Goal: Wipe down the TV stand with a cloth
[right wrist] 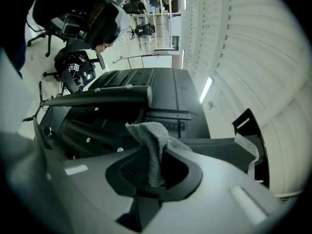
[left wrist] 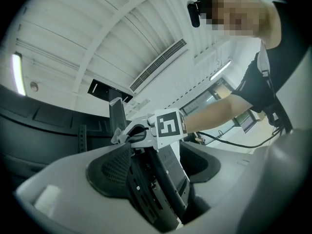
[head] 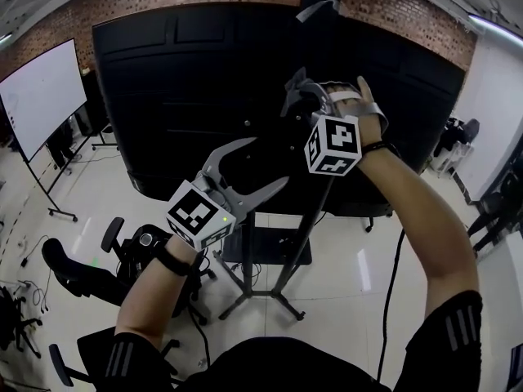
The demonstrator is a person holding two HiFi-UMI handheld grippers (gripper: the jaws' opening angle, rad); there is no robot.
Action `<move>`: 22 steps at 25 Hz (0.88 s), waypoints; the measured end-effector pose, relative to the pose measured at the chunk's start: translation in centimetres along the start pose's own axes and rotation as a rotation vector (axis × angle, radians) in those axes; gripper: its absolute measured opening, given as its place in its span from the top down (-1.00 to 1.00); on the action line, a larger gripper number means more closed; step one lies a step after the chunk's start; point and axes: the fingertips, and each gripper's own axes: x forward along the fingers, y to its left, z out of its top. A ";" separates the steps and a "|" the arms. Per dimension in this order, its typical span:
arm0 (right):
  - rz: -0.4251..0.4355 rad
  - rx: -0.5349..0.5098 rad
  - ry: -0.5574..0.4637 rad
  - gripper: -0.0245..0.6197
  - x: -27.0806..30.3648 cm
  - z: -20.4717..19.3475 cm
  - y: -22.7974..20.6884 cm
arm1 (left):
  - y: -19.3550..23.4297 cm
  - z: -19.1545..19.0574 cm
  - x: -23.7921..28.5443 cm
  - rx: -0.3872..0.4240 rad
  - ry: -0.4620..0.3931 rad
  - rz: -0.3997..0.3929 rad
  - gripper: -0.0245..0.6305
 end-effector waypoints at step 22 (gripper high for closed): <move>0.141 -0.284 0.069 0.75 1.9 1.9 17.0 | -2.3 -10.6 -3.2 -0.161 0.098 0.018 -0.11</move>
